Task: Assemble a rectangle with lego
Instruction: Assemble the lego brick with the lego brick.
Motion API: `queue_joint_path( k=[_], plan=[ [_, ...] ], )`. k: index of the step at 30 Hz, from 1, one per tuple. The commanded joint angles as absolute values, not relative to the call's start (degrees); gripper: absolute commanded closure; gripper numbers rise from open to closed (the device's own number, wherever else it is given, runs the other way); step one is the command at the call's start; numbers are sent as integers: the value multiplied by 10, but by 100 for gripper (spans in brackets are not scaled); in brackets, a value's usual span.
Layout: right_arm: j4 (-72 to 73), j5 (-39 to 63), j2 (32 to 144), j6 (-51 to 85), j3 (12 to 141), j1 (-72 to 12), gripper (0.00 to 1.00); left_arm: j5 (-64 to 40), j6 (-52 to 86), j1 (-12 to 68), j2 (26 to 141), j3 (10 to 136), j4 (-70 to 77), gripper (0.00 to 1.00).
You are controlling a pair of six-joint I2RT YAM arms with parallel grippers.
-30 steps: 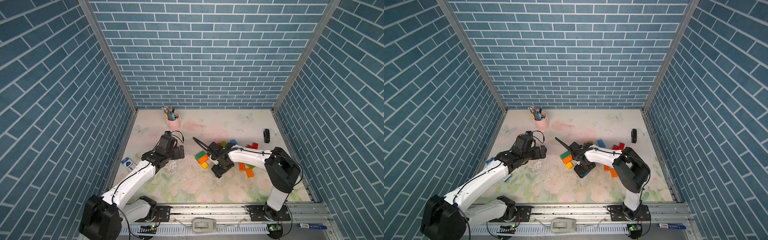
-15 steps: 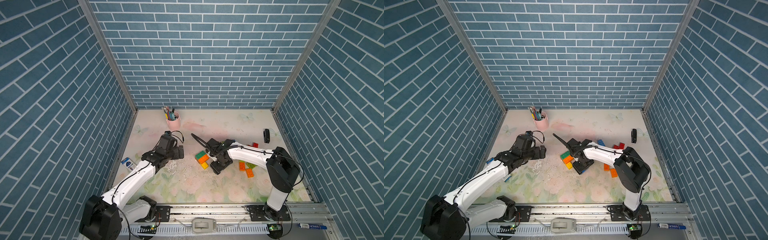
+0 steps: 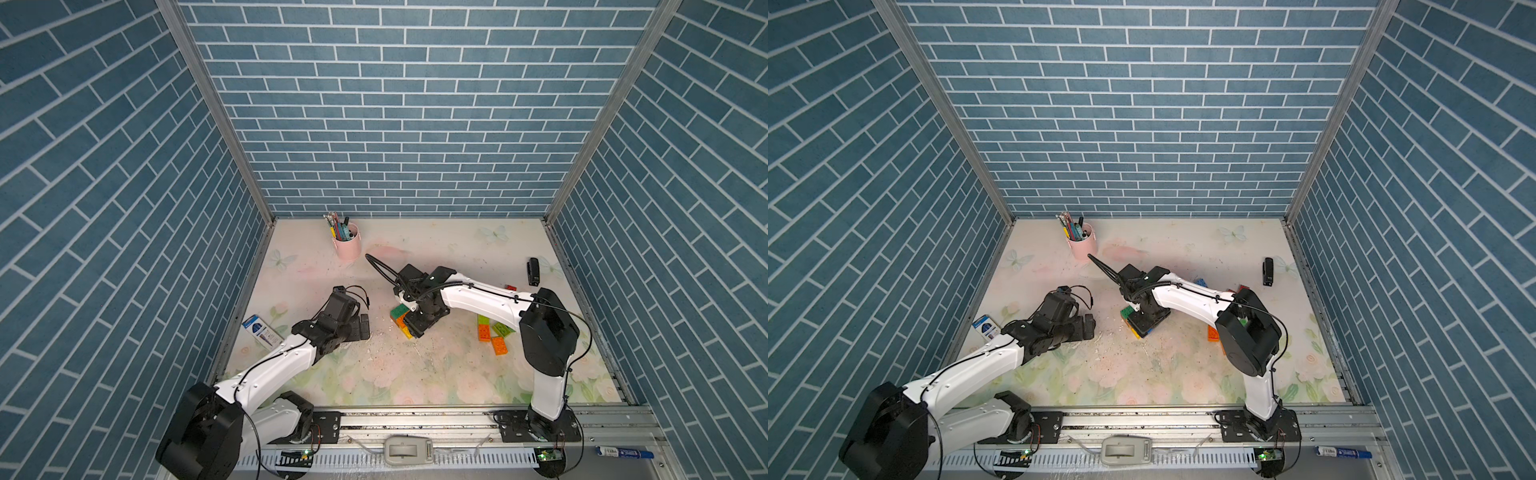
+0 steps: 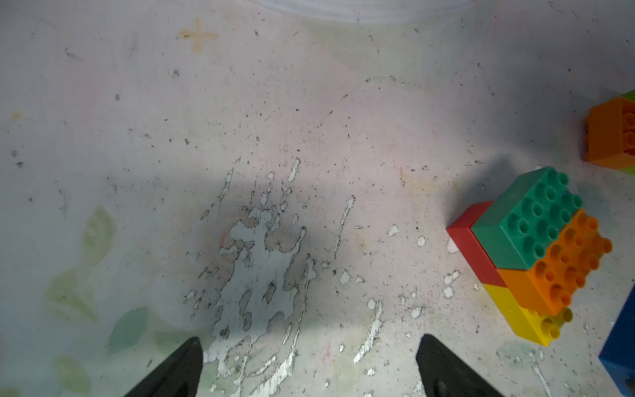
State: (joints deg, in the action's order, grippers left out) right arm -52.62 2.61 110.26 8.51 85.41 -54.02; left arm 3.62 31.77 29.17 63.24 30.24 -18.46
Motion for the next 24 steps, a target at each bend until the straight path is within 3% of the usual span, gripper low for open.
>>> queue_joint_path(
  k=[1,24],
  plan=[
    [-555,26,1123,69,884,-543,61,49,329,295,623,301,-175,1],
    [-544,26,1170,93,919,-544,72,63,312,288,616,302,-182,1]
  ],
)
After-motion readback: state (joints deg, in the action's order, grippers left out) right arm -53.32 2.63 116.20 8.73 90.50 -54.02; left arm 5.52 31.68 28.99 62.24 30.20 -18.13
